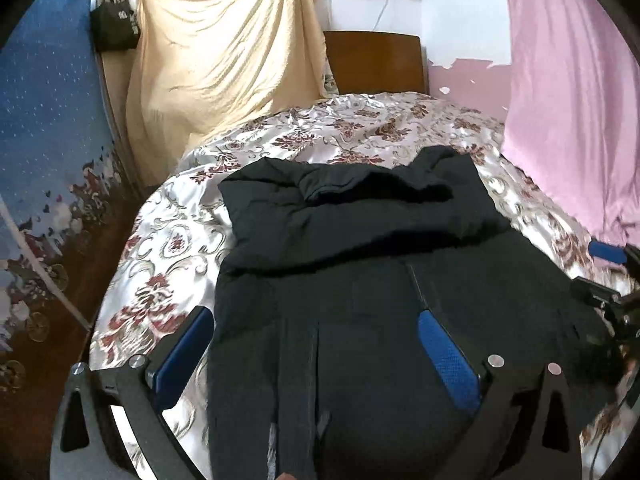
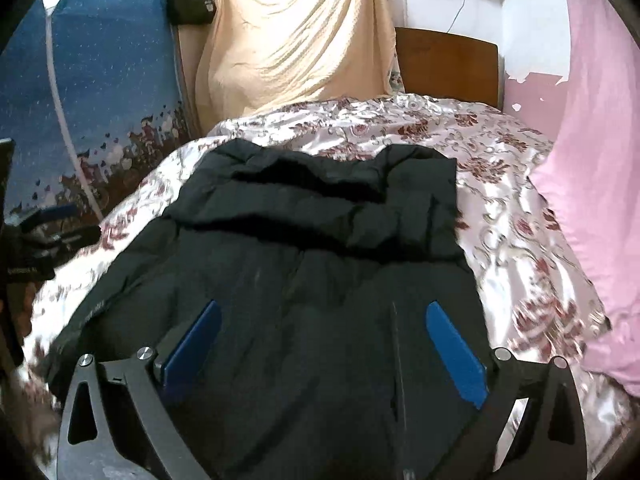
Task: Fold large clothes
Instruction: 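Open both grippers and pull them back from the folded jacket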
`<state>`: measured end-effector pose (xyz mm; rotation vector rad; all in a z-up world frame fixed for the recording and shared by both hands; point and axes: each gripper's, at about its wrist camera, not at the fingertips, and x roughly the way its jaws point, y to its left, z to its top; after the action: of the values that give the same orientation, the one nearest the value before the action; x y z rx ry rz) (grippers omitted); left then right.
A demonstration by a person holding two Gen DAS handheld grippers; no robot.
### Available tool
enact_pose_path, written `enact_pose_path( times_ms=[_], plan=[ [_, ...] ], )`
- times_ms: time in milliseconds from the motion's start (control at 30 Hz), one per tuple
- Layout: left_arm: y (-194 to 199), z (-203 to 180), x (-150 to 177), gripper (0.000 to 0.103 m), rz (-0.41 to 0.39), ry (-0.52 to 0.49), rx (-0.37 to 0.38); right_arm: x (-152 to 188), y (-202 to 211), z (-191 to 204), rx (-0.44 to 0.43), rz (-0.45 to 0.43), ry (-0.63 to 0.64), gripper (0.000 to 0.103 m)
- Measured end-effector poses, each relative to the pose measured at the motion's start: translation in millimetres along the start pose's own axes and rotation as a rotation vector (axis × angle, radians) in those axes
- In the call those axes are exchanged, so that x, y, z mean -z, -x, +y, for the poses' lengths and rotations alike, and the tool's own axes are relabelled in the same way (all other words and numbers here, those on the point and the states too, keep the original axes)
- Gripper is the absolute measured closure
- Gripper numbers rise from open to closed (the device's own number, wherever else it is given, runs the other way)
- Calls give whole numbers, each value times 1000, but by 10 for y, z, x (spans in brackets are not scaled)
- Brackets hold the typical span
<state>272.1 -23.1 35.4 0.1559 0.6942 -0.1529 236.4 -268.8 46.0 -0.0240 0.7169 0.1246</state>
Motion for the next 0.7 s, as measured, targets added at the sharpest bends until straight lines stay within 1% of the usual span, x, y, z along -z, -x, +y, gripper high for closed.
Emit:
enact_pose_path(
  times_ms=[67, 200, 267, 533, 700],
  plan=[
    [118, -20, 128, 0, 8, -14, 6, 106, 121, 34, 8, 19, 12, 2],
    [329, -17, 404, 0, 31, -11, 37, 308, 330, 92, 42, 68, 25, 2],
    [426, 4, 552, 0, 47, -9, 43, 411, 454, 124, 63, 77, 42, 2],
    [738, 62, 1010, 0, 92, -16, 26, 688, 784, 214, 121, 99, 70, 2],
    [798, 43, 1247, 0, 122, -64, 17, 861, 890, 279, 126, 113, 90, 2]
  ],
)
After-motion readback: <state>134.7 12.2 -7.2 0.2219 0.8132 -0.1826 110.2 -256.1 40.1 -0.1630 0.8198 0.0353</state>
